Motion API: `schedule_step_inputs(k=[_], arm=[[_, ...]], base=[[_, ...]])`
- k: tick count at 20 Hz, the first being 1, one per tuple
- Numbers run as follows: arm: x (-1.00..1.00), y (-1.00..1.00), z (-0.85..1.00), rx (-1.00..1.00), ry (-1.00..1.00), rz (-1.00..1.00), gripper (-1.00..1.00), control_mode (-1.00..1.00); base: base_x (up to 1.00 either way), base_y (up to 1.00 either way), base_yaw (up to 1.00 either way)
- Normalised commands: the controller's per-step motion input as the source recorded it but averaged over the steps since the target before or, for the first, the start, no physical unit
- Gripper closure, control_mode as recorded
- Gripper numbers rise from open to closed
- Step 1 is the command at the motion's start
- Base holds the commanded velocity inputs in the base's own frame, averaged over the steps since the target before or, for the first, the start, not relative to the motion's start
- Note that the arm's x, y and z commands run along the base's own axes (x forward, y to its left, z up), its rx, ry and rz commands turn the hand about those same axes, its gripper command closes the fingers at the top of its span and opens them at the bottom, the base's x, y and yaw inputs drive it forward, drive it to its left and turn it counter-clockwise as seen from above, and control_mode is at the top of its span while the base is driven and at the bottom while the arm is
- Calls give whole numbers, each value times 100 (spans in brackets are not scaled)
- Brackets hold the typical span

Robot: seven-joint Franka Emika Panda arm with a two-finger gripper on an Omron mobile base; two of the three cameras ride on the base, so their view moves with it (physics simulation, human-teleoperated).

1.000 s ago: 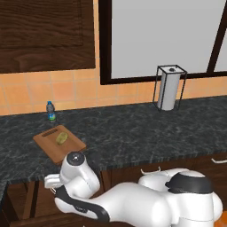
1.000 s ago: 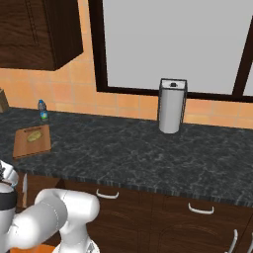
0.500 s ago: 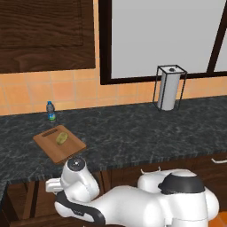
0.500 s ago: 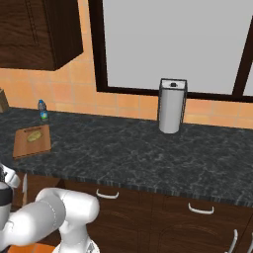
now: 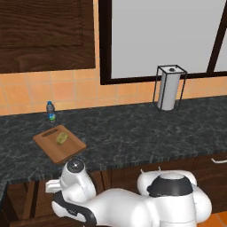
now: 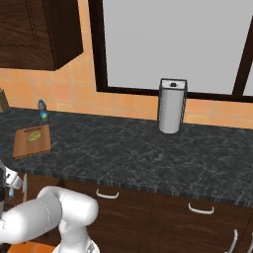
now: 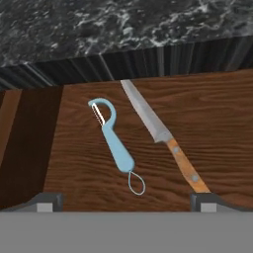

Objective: Place the appropriate cutting tool for cutting the potato skin on the cutting board.

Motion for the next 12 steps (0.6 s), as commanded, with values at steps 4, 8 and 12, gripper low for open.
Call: schedule_step_inputs(k=[4,8,12], arm=[[12,19,-34,0,5,0,-100,-100],[1,4,-11,0,4,1,-100,-100],[4,3,-16,0,0,4,-100,-100]], base=[[0,0,0],[0,0,0],[0,0,0]])
